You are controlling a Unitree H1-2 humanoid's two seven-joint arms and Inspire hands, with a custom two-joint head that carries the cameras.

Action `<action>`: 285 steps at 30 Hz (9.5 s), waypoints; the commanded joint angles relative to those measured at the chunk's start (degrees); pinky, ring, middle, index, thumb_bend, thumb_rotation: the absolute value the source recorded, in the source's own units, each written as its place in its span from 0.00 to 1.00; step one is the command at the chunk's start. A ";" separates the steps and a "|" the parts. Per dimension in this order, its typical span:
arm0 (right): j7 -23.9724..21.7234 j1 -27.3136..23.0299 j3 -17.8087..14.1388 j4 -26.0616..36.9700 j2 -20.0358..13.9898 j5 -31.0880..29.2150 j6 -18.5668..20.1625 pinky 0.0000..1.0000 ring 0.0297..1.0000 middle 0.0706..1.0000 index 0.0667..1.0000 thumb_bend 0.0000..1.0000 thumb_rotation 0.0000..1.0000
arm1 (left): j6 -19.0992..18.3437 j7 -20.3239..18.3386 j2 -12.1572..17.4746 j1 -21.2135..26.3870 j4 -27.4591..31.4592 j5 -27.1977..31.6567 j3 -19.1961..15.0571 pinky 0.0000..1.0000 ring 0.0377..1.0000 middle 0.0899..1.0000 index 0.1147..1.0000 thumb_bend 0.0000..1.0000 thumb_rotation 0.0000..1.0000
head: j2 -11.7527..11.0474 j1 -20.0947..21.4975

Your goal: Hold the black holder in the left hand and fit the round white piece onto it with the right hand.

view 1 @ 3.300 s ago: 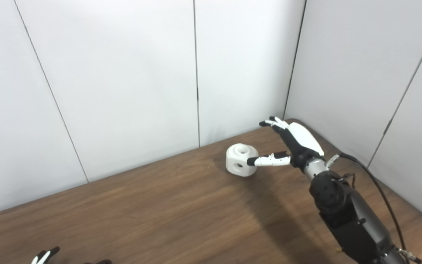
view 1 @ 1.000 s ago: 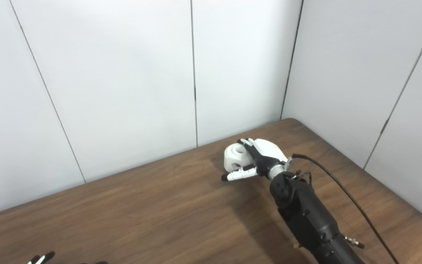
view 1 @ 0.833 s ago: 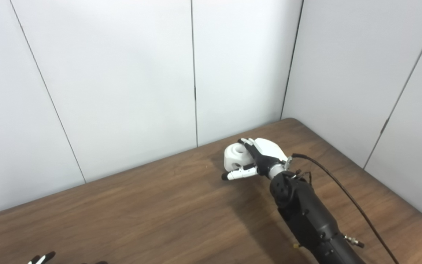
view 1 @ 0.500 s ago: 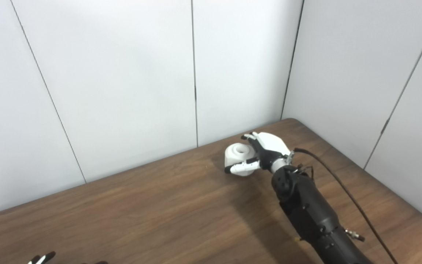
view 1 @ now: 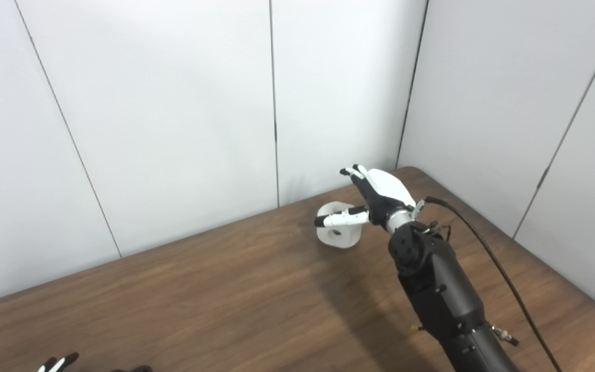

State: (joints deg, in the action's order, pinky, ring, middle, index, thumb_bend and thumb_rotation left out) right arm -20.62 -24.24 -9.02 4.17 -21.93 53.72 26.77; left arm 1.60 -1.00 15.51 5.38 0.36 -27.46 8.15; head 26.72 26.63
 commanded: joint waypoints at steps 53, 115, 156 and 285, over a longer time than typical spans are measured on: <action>-24.48 -11.65 1.85 -9.59 -2.33 19.14 0.14 0.96 1.00 0.95 0.82 1.00 0.54 | -1.79 -0.66 -0.13 0.24 1.71 -0.01 -0.01 1.00 1.00 0.91 0.42 0.52 0.03 | 0.89 -0.73; -12.73 -9.60 12.53 -2.28 -9.56 0.71 0.08 0.21 0.25 0.30 0.44 0.52 0.13 | -3.76 -0.79 -1.91 1.42 0.09 -1.74 1.62 1.00 1.00 0.90 0.42 0.52 0.04 | 3.04 -6.91; -28.94 -14.30 26.86 16.74 0.72 -0.49 -1.64 0.55 0.51 0.52 0.44 0.51 0.13 | -9.37 2.80 -9.51 4.67 -4.28 -8.26 7.30 1.00 1.00 0.92 0.41 0.52 0.04 | 7.27 -25.38; -40.28 -12.99 38.16 20.48 0.74 4.41 -6.97 0.93 0.91 0.86 0.65 0.99 0.44 | -18.88 -0.20 -15.93 4.46 1.03 -13.48 14.02 1.00 1.00 0.91 0.41 0.52 0.05 | 8.97 -27.87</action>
State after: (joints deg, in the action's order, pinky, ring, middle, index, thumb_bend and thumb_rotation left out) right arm -60.22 -35.61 29.35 22.95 -20.99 58.08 21.64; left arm -16.89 0.32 -0.39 9.47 1.78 -42.08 22.06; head 35.68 -1.32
